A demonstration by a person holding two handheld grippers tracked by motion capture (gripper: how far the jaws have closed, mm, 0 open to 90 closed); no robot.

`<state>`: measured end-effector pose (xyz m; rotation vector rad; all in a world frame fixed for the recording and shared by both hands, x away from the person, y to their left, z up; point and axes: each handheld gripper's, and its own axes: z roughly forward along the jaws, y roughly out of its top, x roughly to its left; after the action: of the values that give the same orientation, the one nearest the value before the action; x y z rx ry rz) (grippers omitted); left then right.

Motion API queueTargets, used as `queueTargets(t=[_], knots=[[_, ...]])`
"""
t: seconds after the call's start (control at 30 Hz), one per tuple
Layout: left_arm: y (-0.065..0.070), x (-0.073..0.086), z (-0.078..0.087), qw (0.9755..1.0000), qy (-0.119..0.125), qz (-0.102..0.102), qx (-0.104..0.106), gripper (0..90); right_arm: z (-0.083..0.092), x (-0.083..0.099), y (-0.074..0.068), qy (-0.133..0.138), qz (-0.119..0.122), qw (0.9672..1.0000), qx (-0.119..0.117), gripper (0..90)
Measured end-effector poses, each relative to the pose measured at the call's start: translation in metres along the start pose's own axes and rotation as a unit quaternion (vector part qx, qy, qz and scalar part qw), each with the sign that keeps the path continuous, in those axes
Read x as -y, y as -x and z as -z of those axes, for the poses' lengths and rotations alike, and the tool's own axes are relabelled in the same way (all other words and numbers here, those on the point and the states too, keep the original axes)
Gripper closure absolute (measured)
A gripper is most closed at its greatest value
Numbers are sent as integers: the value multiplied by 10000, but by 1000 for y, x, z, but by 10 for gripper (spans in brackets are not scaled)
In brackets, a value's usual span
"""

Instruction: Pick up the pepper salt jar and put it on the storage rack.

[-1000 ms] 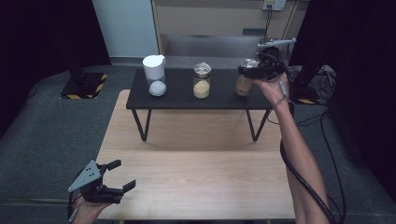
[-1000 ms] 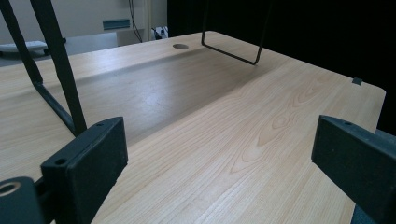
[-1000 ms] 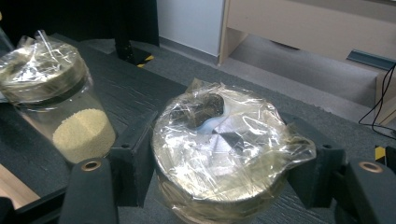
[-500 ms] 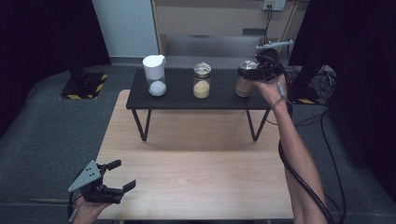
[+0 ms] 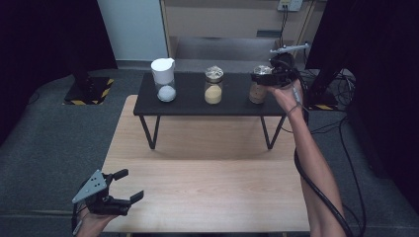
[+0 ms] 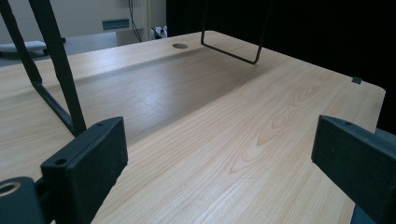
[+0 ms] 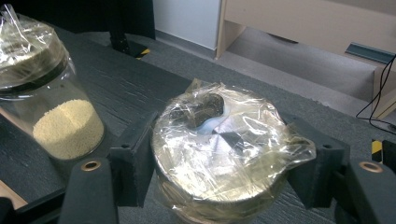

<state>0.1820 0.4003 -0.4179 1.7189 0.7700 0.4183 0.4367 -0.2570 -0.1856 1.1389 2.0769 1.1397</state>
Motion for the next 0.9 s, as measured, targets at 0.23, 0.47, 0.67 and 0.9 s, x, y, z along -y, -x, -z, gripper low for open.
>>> queueTargets(t=[0.23, 0.47, 0.67, 0.9], knots=[[0, 0, 0, 10000, -1, -2, -2, 27, -1, 3, 5, 38, -105, 9999, -50, 339], [0, 0, 0, 10000, -1, -8, -3, 27, -1, 5, 7, 66, -125, 9999, -79, 335], [1, 0, 0, 10000, 0, -13, -1, 27, -2, 9, 7, 115, -133, 9998, -43, 250], [1, 0, 0, 10000, -7, -10, -6, 27, -6, 19, 13, 201, -358, 9991, -84, 123]])
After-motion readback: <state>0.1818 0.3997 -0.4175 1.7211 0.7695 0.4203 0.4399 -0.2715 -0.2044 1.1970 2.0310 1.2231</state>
